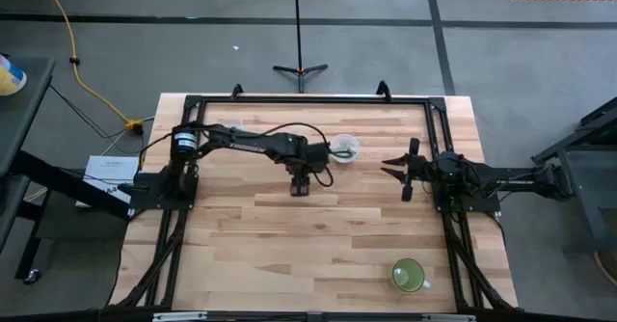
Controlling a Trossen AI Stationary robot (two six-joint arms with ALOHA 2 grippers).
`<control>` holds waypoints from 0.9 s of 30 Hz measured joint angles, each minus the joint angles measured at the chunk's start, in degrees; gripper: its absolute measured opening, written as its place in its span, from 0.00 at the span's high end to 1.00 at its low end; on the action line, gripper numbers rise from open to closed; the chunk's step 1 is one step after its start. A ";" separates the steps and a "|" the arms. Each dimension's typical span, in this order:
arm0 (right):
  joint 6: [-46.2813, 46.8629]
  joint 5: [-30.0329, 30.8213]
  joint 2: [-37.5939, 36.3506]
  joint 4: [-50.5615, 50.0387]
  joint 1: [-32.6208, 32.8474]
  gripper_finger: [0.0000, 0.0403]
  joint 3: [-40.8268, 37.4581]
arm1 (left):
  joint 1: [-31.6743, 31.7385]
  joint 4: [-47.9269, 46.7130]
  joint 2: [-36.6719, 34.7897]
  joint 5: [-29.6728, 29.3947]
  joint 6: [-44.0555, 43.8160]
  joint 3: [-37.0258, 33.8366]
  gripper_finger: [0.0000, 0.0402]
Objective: Pick and place Stevia / Truvia into bins
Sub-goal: Put the stevia packet into the bottom transparent container
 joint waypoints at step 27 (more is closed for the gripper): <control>-0.46 0.30 1.11 0.37 -0.01 0.80 0.00 | 0.22 2.13 4.71 1.38 8.07 5.32 0.92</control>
